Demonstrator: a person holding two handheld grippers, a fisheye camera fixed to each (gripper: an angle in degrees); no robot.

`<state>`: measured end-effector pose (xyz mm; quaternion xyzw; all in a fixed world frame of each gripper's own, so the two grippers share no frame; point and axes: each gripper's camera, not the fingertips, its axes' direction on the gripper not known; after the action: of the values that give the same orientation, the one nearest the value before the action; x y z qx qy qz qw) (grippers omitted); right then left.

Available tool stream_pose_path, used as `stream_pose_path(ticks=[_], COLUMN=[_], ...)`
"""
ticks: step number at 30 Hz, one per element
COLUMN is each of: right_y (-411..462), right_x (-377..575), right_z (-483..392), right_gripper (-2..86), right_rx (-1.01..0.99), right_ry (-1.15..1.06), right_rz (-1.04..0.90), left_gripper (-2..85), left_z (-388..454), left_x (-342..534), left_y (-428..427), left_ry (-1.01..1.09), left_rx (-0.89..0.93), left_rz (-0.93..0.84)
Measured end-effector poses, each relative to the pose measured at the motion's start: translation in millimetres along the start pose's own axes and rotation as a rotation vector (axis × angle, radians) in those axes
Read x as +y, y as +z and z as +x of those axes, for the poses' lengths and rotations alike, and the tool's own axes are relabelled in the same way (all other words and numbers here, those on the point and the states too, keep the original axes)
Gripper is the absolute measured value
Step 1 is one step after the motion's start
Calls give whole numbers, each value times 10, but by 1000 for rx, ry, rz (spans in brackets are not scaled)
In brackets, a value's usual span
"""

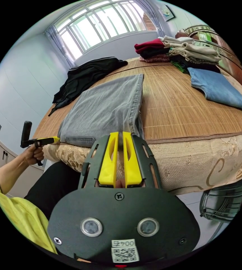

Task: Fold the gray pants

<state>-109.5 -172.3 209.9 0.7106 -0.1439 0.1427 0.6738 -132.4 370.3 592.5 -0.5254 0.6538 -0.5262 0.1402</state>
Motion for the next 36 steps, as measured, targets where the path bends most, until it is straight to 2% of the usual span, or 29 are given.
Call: stream_pose_path(ticks=[5,9,12,15,16,19,24,29,32,36], right_y=[23,-10,-152,-313,-286,-106,-233,-252,-172,-92], right_x=[-33,-61,-46,-14,-29,-93,-18,132,149,137], right_z=[45,126,193,296,362,508,698,1055,1026,773], right_gripper=[47,47,45,43,43,19,26,78,106,121], right_rx=[-19,-63,-82,-112,-113,-59,-130,-382,-489,-557], right_ry=[-2,23,41,61,89,168,260,442,463,407], right_rz=[6,13,83,188,171,54,153,267,234,164], left_gripper=[25,28,34,29,26,16,5,2,2,3], left_z=[213,622,776,687,641,631,660,257,-39,-178], left_x=[6,-293,-542,-673,-677,-662,-318,783,1447,1942], left_y=[-542,-485,-148,258,408,361,-326,-1175,-1559,-1834], left_ry=[61,204,240,206,197,175,122,-120,-285,-358], left_rx=[-147,-272,-339,-361,-379,-379,-249,-100,-9,22], left_rz=[147,153,79,-70,-142,-135,82,280,386,475])
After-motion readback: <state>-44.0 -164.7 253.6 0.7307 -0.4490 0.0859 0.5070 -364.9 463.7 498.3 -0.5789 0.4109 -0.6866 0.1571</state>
